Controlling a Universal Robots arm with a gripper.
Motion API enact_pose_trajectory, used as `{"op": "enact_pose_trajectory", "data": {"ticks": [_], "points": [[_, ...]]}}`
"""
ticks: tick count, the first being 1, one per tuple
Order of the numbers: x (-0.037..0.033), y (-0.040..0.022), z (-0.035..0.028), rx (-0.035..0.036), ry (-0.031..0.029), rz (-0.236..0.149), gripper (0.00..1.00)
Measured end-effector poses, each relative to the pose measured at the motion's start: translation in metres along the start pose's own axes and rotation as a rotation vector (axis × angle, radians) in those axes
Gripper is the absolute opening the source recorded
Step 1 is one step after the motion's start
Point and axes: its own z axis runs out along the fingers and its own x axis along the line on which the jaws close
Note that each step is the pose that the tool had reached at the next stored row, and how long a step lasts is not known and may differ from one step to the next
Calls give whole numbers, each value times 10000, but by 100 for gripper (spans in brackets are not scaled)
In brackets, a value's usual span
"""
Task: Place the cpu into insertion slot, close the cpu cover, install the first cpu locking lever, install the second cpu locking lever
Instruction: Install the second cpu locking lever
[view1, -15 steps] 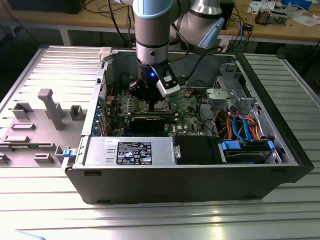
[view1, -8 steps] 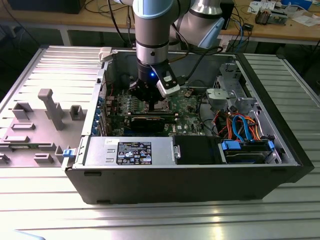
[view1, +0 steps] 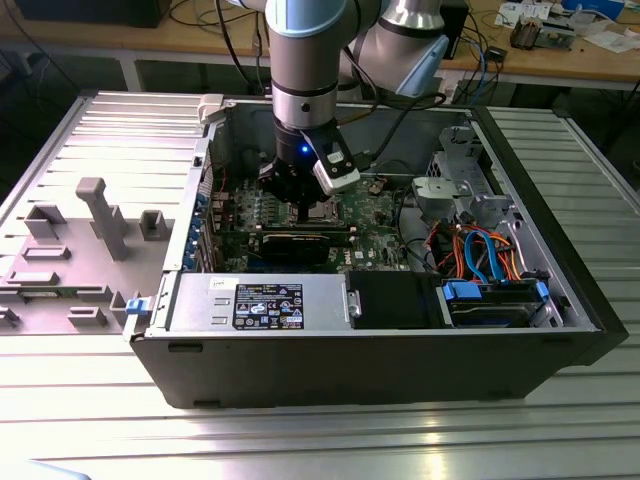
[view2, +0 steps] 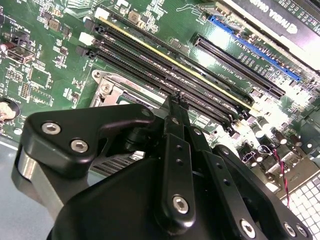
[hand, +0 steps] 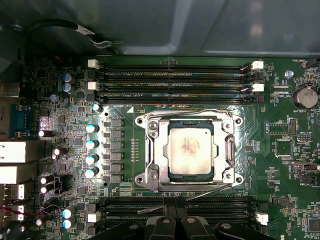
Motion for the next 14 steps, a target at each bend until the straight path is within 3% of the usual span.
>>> {"op": "enact_pose_trajectory", "data": {"ticks": [4,6,9,14], "points": [[2,-1,1,-38,1,0,11],[1,0,2,-151,0,4,11],[2,-6,3,-253,14,9,11],[4,-62,4,-274,50,-67,11]]}}
